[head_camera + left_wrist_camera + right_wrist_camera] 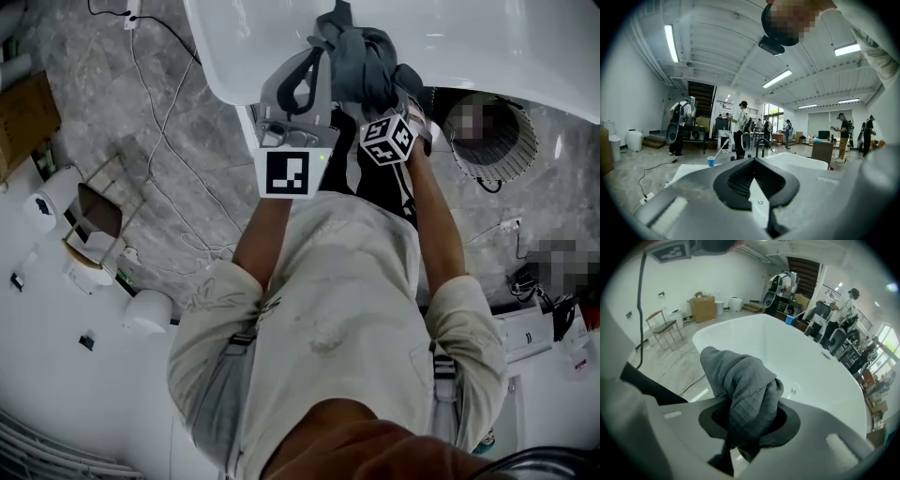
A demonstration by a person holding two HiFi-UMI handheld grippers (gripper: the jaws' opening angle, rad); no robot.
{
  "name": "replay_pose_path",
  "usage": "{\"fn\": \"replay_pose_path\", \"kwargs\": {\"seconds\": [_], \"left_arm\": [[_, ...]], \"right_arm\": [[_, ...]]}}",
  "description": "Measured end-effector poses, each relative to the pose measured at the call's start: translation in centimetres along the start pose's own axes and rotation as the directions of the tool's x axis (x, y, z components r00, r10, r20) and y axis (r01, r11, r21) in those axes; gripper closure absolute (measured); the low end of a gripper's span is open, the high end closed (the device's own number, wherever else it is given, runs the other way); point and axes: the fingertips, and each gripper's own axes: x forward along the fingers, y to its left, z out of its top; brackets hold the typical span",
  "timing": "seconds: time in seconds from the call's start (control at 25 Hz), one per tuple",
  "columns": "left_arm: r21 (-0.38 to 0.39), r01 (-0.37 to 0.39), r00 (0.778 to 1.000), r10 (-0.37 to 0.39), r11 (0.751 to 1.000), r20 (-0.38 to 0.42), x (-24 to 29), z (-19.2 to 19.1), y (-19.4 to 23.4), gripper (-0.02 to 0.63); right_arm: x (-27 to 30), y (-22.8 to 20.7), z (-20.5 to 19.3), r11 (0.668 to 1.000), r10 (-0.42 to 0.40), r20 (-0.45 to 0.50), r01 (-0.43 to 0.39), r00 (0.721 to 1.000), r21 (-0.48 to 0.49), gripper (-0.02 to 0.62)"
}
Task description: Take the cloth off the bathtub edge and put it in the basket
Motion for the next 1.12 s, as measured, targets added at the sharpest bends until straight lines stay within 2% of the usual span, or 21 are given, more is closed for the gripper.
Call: {"fn": "replay_pose_path", "kwargs": {"seconds": [0.12, 0.24, 0.36, 0.48, 0.6, 0.72, 0.88, 1.04, 1.12], "left_arm": [[0.021, 0.018, 0.999, -0.019, 1.000, 0.038, 0.4, 1.6, -0.4, 0.606], [0.045, 0.039, 0.996, -0.043, 0.998, 0.073, 0.7, 3.5, -1.4, 0.606], [0.051, 0.048, 0.993, -0.054, 0.998, 0.107, 0.8, 5.6, -2.3, 0.606], [0.064, 0.053, 0.988, -0.061, 0.997, 0.142, 0.9, 7.7, -3.1, 0.606], [0.077, 0.049, 0.980, -0.063, 0.996, 0.190, 0.5, 10.0, -3.9, 0.606], [0.082, 0.039, 0.969, -0.058, 0.996, 0.240, -0.3, 12.6, -4.5, 0.606], [0.114, 0.036, 0.949, -0.070, 0.993, 0.308, -1.4, 16.3, -5.7, 0.606], [0.130, 0.030, 0.930, -0.075, 0.991, 0.360, -2.1, 19.3, -7.0, 0.606], [0.138, 0.025, 0.927, -0.074, 0.990, 0.367, -2.2, 20.0, -7.6, 0.606]], "right_arm": [[-3.0, -1.3, 1.6, 0.995, -0.044, 0.073, 0.037, 0.996, 0.089, 0.477], [-6.9, -3.2, 3.5, 0.983, -0.112, 0.159, 0.086, 0.981, 0.164, 0.477], [-11.4, -5.6, 5.9, 0.963, -0.188, 0.252, 0.128, 0.949, 0.236, 0.477], [-16.1, -8.5, 8.4, 0.936, -0.271, 0.349, 0.162, 0.897, 0.311, 0.477], [-21.2, -11.2, 10.7, 0.907, -0.353, 0.442, 0.186, 0.825, 0.377, 0.477], [-26.3, -13.6, 12.7, 0.884, -0.421, 0.525, 0.203, 0.740, 0.422, 0.478], [-33.1, -16.6, 14.9, 0.852, -0.504, 0.609, 0.233, 0.612, 0.470, 0.478], [-39.6, -18.9, 16.4, 0.813, -0.580, 0.665, 0.274, 0.471, 0.514, 0.478], [-41.9, -19.7, 16.4, 0.790, -0.612, 0.672, 0.290, 0.416, 0.540, 0.478]]}}
